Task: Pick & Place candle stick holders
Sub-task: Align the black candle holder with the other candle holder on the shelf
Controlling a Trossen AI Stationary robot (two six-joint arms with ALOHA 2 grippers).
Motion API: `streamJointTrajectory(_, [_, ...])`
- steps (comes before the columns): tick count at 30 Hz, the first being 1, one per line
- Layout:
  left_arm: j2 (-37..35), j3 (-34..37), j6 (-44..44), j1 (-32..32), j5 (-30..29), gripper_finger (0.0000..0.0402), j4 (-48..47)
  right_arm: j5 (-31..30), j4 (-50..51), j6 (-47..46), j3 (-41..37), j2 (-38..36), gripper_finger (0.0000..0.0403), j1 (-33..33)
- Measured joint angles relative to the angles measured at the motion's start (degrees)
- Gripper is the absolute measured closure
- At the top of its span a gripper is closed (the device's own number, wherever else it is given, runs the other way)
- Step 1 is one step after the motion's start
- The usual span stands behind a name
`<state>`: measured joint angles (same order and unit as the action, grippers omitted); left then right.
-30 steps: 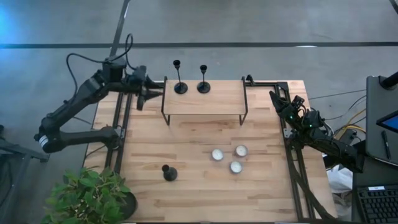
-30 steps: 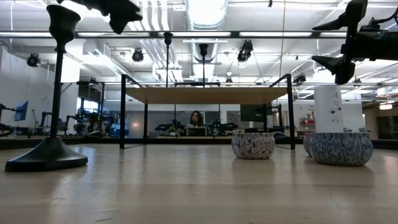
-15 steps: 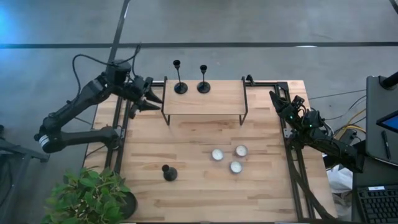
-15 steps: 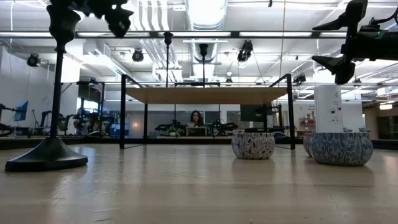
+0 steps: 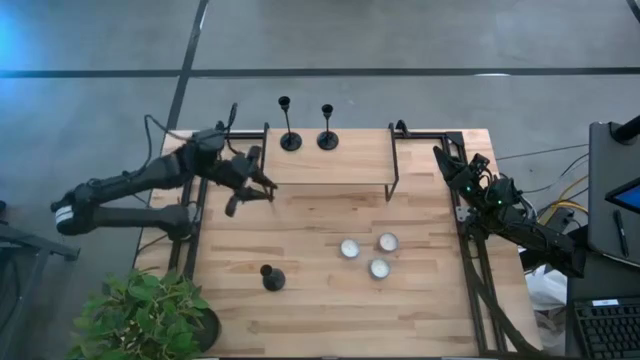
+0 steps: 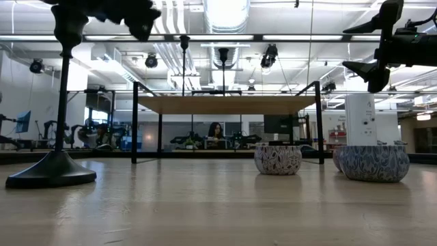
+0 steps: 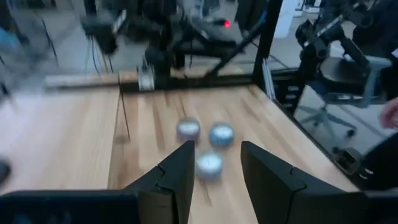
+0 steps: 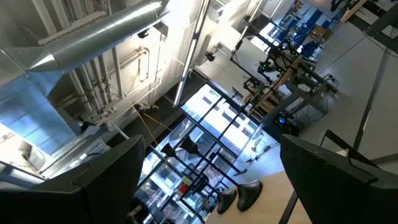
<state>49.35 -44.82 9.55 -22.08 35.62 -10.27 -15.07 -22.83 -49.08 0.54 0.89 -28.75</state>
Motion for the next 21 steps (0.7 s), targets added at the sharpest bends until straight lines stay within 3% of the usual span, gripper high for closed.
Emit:
streamJointTrajectory(5, [1.66,0.29,1.96,6.23,-7.63,0.0266,-1.24,0.00,0.00,0.02,0.00,0.00,0.0037,-0.02])
streamJointTrajectory(11, [1.65,1.15,0.14,8.17,-7.70,0.0266,-7.80,0.00,0.00,0.00,-0.01,0.00,0.0037,-0.01])
streamJointTrajectory(18, [-1.15,6.27,-6.50,11.47,-8.27,0.0266,-6.68,0.00,0.00,0.02,0.00,0.01,0.0037,-0.02])
streamJointTrajectory(21, [-2.57,10.06,-11.58,14.32,-10.16,0.0266,-2.10,0.00,0.00,0.01,-0.01,0.00,0.0037,-0.01])
